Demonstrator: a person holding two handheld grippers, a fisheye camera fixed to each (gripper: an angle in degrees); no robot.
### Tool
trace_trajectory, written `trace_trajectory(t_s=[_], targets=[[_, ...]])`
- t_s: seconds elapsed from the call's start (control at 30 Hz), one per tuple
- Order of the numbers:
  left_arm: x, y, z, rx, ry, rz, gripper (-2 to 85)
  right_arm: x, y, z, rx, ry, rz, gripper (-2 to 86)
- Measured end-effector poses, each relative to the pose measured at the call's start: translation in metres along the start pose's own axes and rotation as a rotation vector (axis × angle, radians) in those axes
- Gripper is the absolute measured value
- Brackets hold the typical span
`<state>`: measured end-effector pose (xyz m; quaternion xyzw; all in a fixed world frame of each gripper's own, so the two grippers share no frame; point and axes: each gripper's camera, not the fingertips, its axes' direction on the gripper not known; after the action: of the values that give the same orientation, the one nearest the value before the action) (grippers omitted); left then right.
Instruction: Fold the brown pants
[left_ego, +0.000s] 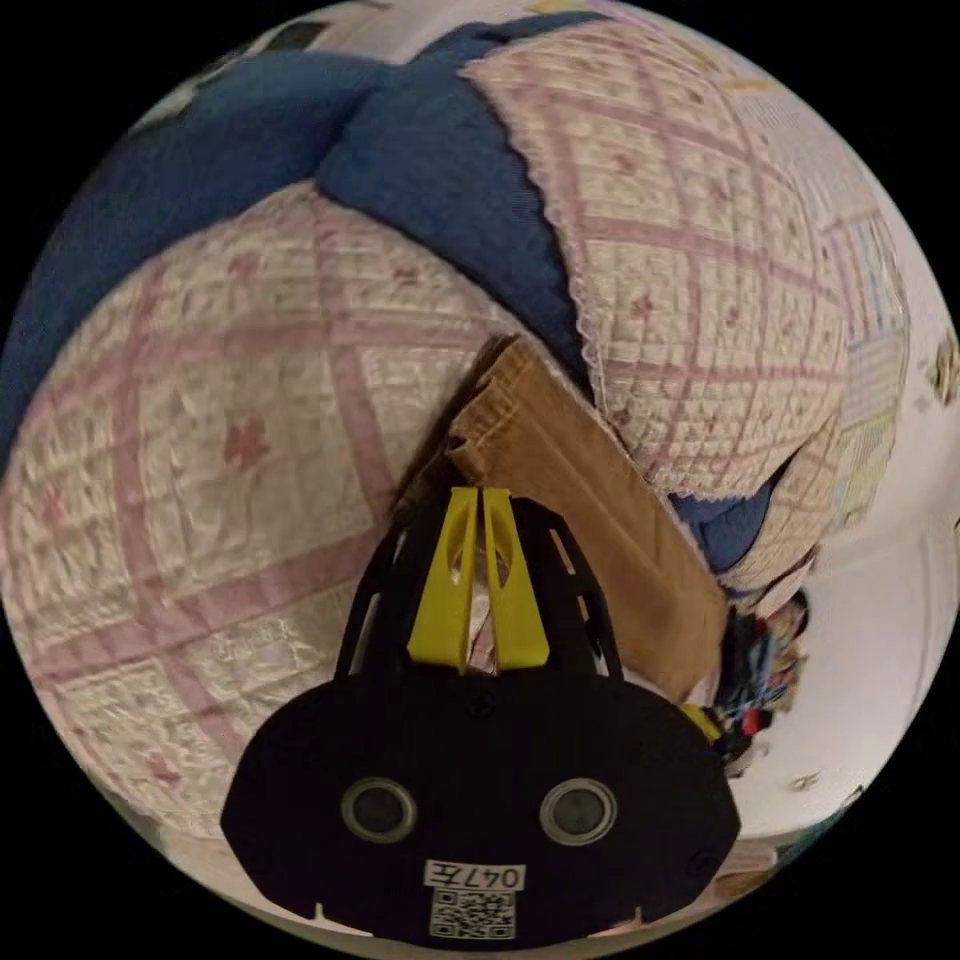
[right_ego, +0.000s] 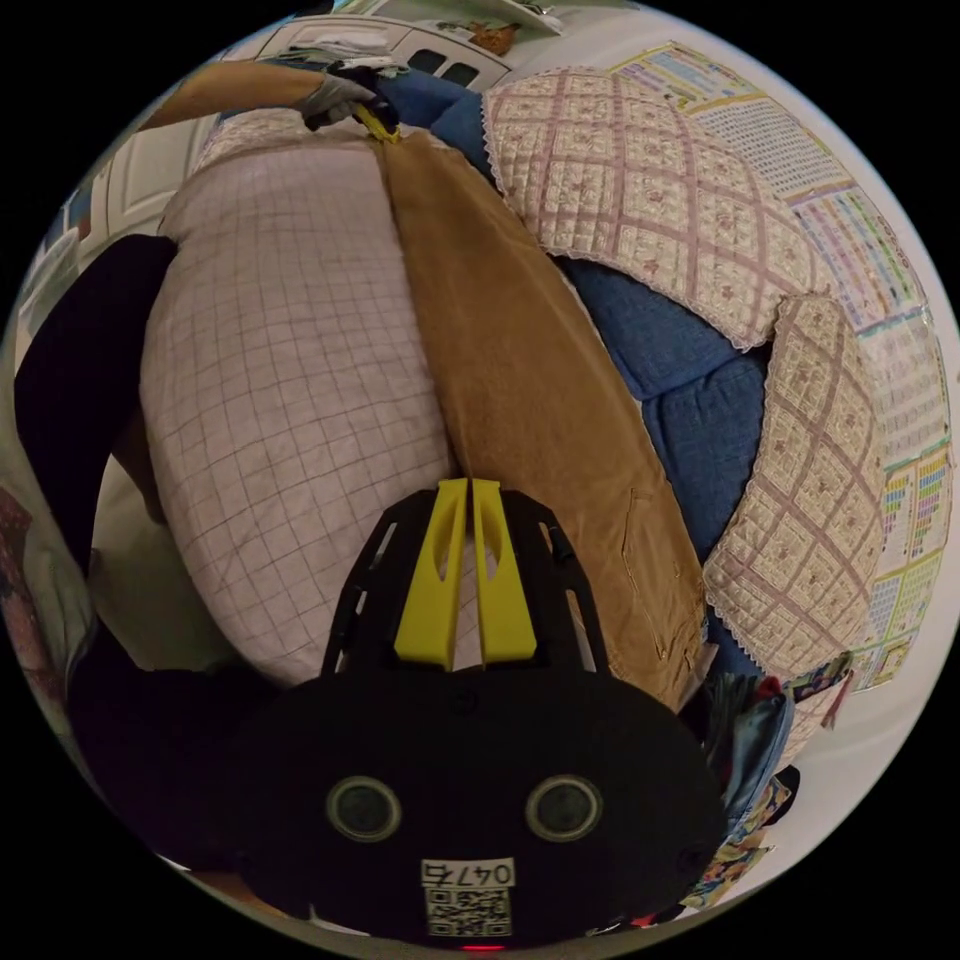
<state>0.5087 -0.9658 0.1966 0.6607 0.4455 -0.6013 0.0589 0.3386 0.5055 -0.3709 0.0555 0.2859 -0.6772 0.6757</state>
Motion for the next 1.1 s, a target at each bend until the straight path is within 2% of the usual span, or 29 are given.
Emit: trace_trajectory(t_s=[0.17,0.23,0.3,0.37,0.43,0.47,0.57,0.63,0.83,1.1], targets=[[0.028,-0.002,-0.010,-0.012,-0.083,-0.004,-1.0,0.003,0.008,-0.005,0.008,-0.017,0.025,-0.2],[0.057,-0.010,-0.022,0.011,-0.099,0.065,-1.0,0.006,0.011,-0.005,0.012,-0.028,0.039,-0.2],[0.114,-0.013,-0.050,0.097,-0.090,0.277,-1.0,0.007,0.015,-0.006,0.011,-0.033,0.043,-0.2],[0.127,-0.017,-0.043,0.022,-0.259,0.333,-1.0,0.007,0.019,-0.007,0.018,-0.026,0.044,-0.2],[0.090,-0.018,-0.021,-0.093,-0.262,0.210,-1.0,0.008,0.021,-0.006,0.002,-0.028,0.042,-0.2],[0.059,-0.011,-0.013,-0.110,-0.202,0.120,-1.0,0.007,0.024,-0.005,-0.003,-0.027,0.035,-0.2],[0.005,0.013,-0.010,-0.039,-0.026,-0.014,-1.0,0.008,0.031,-0.004,-0.003,-0.024,0.036,-0.2],[-0.001,0.020,-0.011,-0.026,-0.001,-0.019,-1.0,0.009,0.035,-0.003,-0.003,-0.027,0.034,-0.2],[0.025,0.024,-0.025,-0.091,-0.152,0.059,-1.0,0.022,0.053,0.001,0.014,-0.086,0.080,0.0],[-0.013,0.038,-0.043,-0.070,-0.069,-0.042,0.9,0.038,0.076,0.007,0.041,-0.178,0.138,1.0]])
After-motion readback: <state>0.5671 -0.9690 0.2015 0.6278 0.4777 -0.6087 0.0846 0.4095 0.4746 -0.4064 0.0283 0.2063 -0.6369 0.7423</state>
